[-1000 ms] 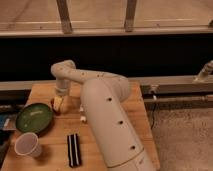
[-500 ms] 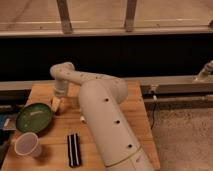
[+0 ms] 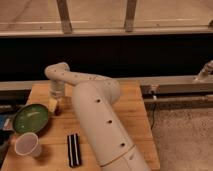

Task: Place the pepper in the ceramic bowl

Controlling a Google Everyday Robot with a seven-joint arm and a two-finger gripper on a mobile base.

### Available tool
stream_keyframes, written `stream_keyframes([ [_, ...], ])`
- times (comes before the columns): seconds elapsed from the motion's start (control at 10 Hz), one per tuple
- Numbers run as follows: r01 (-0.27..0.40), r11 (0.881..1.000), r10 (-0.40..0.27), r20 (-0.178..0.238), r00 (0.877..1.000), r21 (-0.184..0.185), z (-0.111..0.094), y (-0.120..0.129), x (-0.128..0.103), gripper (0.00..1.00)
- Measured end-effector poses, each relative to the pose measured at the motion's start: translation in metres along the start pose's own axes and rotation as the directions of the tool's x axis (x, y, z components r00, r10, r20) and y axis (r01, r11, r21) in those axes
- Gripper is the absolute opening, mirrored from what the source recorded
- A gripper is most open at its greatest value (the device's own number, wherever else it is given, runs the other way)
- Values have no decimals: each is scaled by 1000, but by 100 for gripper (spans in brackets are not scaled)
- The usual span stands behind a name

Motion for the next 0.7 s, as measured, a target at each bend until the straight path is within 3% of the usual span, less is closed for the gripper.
stream_keyframes([
  [0.2,0,1000,0,-10,1000,1,2,2,-2,66],
  [0.7,-3,1000,3,-7,1000,8,-5,-3,1,12],
])
